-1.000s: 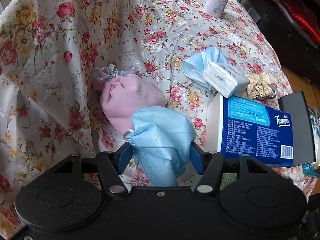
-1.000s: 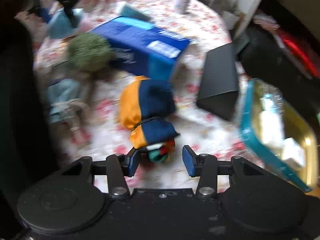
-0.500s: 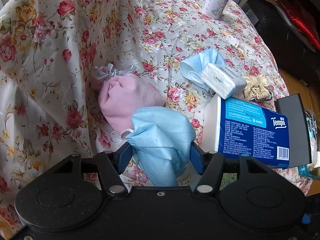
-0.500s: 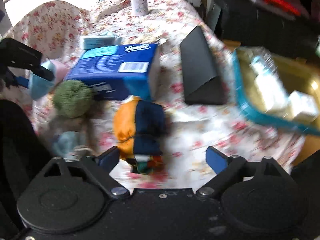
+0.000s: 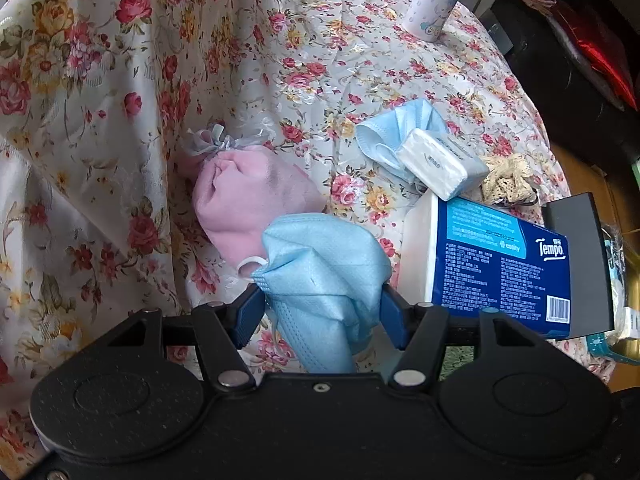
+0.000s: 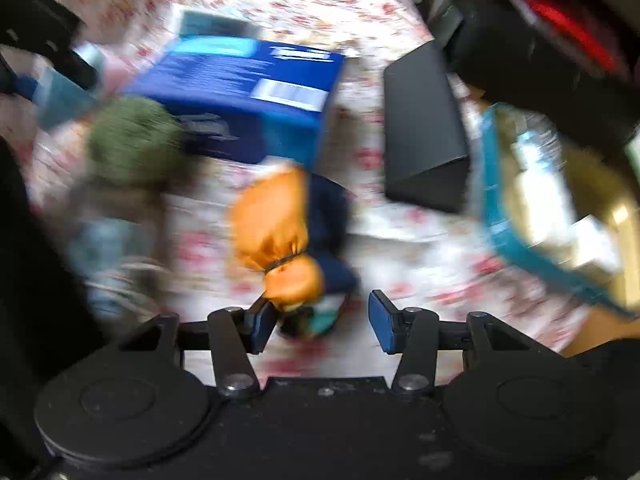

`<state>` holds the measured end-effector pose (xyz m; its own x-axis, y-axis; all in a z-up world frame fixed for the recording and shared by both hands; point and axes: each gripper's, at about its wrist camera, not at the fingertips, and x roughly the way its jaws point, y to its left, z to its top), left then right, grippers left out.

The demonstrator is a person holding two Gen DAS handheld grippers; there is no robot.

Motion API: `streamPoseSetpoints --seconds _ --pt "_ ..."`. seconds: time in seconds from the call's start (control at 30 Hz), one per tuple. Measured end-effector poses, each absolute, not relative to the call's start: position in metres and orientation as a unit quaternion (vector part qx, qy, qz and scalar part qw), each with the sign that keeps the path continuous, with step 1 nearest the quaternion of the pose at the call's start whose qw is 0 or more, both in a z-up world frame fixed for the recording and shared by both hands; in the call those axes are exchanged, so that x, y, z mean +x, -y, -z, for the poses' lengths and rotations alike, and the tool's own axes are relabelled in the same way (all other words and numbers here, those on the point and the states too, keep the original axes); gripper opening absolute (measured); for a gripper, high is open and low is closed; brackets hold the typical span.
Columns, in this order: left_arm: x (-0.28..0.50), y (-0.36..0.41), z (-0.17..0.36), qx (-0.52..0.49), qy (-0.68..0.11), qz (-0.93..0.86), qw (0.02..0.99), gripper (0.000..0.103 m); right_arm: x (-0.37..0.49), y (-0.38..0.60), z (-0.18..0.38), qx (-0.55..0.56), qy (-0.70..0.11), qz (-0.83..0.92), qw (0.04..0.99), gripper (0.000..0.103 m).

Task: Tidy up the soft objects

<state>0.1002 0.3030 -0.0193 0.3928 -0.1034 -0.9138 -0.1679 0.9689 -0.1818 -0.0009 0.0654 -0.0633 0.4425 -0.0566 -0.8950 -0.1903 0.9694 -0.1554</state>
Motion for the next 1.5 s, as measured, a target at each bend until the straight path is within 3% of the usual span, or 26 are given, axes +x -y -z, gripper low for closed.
streamPoseSetpoints --seconds 0.13,0.23,0.47,0.97,1.03,1.1,1.17,1.33,1.43,1.5 --pt "0.100 -0.303 0.019 -0.125 -0.551 -0.020 0.825 0.058 0.004 -0.043 0.060 -0.171 -0.500 0.041 0.848 0.049" --pt "0.100 -0.303 0.019 -0.123 -0.550 -0.018 0.826 0.058 0.001 -0.026 0.050 -0.114 -0.508 0.020 0.854 0.053" --pt "0.099 -0.302 0.019 -0.126 -0.550 -0.021 0.825 0.058 -0.011 -0.041 0.047 -0.019 -0.521 -0.035 0.853 0.096" --pt "0.098 -0.302 0.018 -0.129 -0.550 -0.022 0.825 0.058 0.005 -0.076 0.055 -0.008 -0.514 -0.065 0.855 0.095" --pt "0.098 -0.302 0.018 -0.130 -0.550 -0.022 0.825 0.058 0.008 -0.080 0.056 -0.003 -0.519 -0.075 0.851 0.082" --pt "0.098 -0.303 0.018 -0.132 -0.551 -0.022 0.824 0.058 0.008 -0.090 0.058 -0.051 -0.526 -0.103 0.843 0.061" --pt "0.098 -0.304 0.018 -0.135 -0.551 -0.021 0.823 0.058 0.002 -0.096 0.058 -0.135 -0.512 -0.119 0.840 0.057" --pt "0.098 -0.302 0.018 -0.138 -0.550 -0.022 0.823 0.058 -0.003 -0.076 0.048 -0.255 -0.466 -0.086 0.843 0.057" --pt "0.098 -0.303 0.018 -0.137 -0.550 -0.022 0.823 0.058 0.002 -0.057 0.040 -0.214 -0.478 -0.049 0.850 0.062" --pt "0.098 -0.303 0.018 -0.138 -0.550 -0.022 0.823 0.058 0.002 -0.051 0.036 -0.156 -0.495 -0.049 0.853 0.073"
